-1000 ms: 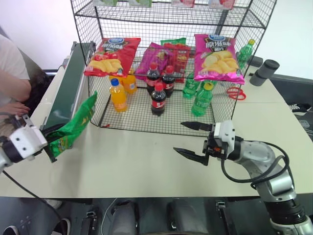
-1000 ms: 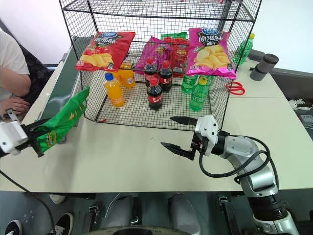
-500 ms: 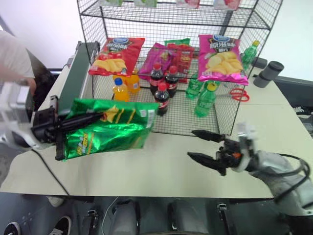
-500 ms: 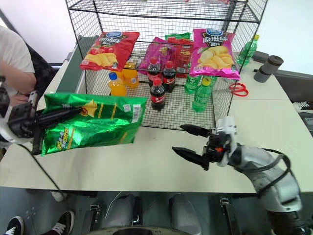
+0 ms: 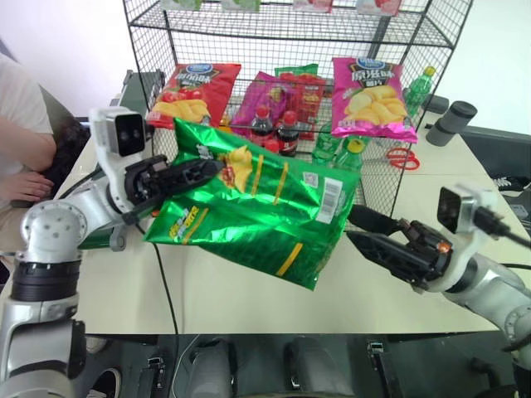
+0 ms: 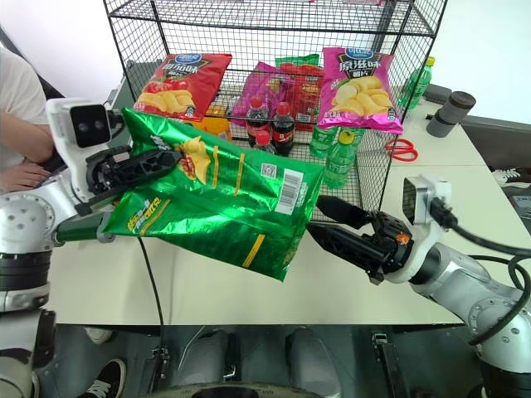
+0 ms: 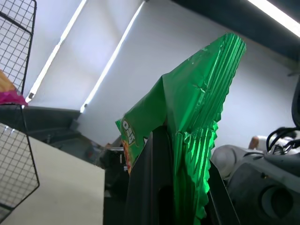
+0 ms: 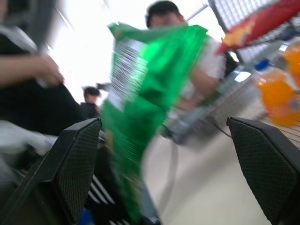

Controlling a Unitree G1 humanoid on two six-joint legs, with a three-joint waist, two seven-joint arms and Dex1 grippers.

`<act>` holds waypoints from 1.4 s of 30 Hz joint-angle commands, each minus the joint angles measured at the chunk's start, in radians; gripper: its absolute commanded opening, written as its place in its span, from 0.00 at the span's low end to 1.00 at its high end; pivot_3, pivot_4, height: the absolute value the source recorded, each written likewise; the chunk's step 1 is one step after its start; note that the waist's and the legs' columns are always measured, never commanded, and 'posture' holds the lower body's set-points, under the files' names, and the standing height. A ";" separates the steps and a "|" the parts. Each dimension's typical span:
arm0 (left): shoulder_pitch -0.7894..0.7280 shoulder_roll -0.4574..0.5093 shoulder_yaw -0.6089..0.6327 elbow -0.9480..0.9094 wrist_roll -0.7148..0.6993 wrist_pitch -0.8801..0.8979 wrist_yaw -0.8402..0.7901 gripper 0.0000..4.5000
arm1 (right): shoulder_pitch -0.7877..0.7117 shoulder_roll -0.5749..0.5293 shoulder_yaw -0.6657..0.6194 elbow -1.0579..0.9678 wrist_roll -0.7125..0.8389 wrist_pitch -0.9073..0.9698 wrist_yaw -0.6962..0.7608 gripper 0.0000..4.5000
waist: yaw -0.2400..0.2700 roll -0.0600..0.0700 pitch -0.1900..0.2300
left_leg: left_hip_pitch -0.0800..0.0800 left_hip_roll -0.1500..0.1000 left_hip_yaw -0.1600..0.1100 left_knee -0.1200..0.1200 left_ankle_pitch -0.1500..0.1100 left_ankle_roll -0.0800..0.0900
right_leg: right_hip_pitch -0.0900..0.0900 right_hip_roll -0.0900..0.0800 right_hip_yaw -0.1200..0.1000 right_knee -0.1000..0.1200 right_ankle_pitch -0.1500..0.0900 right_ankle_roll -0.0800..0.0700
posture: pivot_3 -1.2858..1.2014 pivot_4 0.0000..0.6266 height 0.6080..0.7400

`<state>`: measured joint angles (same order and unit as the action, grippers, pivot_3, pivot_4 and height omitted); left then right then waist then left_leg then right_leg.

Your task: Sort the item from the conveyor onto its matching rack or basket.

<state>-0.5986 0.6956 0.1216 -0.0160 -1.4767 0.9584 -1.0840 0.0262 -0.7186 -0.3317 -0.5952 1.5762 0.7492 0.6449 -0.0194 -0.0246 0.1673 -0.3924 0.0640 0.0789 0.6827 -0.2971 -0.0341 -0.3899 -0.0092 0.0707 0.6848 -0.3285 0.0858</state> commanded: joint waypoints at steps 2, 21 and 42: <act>-0.044 -0.050 0.000 0.014 0.061 0.017 -0.037 0.01 | -0.032 0.017 0.045 -0.058 0.071 -0.005 -0.075 1.00 | 0.001 0.000 0.000 | 0.000 0.000 0.000 0.000 0.000 0.000 | 0.000 0.000 0.000 0.000 0.000 0.000 | 0.52 0.24 1.00; -0.004 -0.124 0.076 -0.049 0.158 0.002 0.002 0.00 | -0.124 0.017 0.188 -0.043 0.051 0.042 -0.154 0.05 | 0.001 0.000 0.000 | -0.001 0.001 0.000 0.000 0.000 0.000 | -0.001 -0.001 0.001 -0.001 0.000 0.000 | 0.52 0.24 1.00; 0.130 -0.066 0.154 0.121 0.590 -0.393 -0.035 0.98 | -0.193 -0.239 0.232 -0.250 -1.013 -0.377 0.010 0.00 | 0.001 0.001 0.001 | -0.009 0.000 0.000 0.000 0.000 0.000 | -0.009 -0.001 0.000 -0.002 0.000 0.000 | 0.52 0.24 1.00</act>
<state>-0.4646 0.6240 0.2385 0.1014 -0.9222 0.6241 -1.1170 -0.1311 -0.9688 -0.1008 -0.7932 0.6264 0.4248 0.6722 -0.0186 -0.0231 0.1680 -0.4026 0.0649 0.0781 0.6828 -0.2968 -0.0347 -0.3995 -0.0095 0.0706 0.6831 -0.3284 0.0858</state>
